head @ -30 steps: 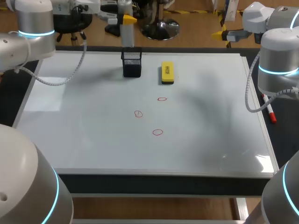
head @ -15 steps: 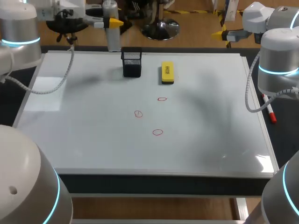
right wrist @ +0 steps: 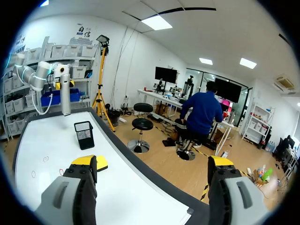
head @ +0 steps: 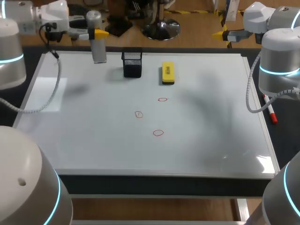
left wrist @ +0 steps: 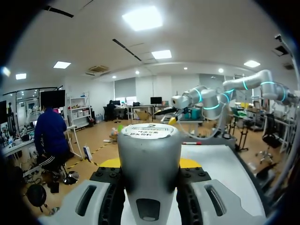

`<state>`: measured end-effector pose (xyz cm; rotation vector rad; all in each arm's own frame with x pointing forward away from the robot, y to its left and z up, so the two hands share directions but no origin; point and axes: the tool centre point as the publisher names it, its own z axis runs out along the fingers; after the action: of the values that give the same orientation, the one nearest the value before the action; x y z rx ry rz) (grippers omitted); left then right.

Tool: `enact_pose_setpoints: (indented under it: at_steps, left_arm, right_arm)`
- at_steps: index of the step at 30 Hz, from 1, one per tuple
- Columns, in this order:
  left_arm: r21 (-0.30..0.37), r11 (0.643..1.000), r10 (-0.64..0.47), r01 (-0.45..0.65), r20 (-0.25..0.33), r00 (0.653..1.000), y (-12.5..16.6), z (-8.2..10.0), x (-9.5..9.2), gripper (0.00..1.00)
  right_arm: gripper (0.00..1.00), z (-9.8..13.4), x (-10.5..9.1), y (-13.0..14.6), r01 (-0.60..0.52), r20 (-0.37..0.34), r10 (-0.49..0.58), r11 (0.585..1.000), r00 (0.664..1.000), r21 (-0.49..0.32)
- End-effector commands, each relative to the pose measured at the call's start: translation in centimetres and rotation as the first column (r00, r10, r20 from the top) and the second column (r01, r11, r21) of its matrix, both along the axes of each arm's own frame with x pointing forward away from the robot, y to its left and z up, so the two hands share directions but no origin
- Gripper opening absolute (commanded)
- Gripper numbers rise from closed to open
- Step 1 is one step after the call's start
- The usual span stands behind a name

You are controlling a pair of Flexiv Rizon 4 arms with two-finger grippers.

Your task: Pick up the inspection probe, press it on each red-marked spot on the whiteboard one by one, put down the probe, pick up the eraser, and wipe off all the red marks.

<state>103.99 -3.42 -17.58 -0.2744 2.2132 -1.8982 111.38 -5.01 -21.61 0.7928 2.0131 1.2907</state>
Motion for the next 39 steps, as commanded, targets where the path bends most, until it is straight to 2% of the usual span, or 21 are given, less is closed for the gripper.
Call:
enact_pose_setpoints:
  at_steps: [1,9,18,33,39]
  left_arm:
    - [-0.007,0.99,0.138,-0.138,0.023,0.99,1.2,-0.1,-2.2,0.0]
    - [-0.001,0.983,0.182,-0.182,0.018,0.983,3.2,-1.3,-3.5,0.0]
    - [-0.001,0.978,0.207,-0.207,0.028,0.978,4.4,-1.7,-4.6,0.0]
    - [0.048,0.973,0.226,-0.227,0.032,0.974,5.7,-2.3,-4.9,0.0]
    - [0.048,0.973,0.226,-0.227,0.032,0.974,5.7,-2.3,-4.9,0.0]
  right_arm:
    - [1.0,0.0,0.0,0.0,0.0,0.0,0.0,1.0,1.0,0.0]
    - [1.0,0.0,0.0,0.0,0.0,0.0,0.0,1.0,1.0,0.0]
    - [1.0,0.0,0.0,0.0,0.0,0.0,0.0,1.0,1.0,0.0]
    - [1.0,0.0,0.0,0.0,0.0,0.0,0.0,1.0,1.0,0.0]
    - [1.0,0.0,0.0,0.0,0.0,0.0,0.0,1.0,1.0,0.0]
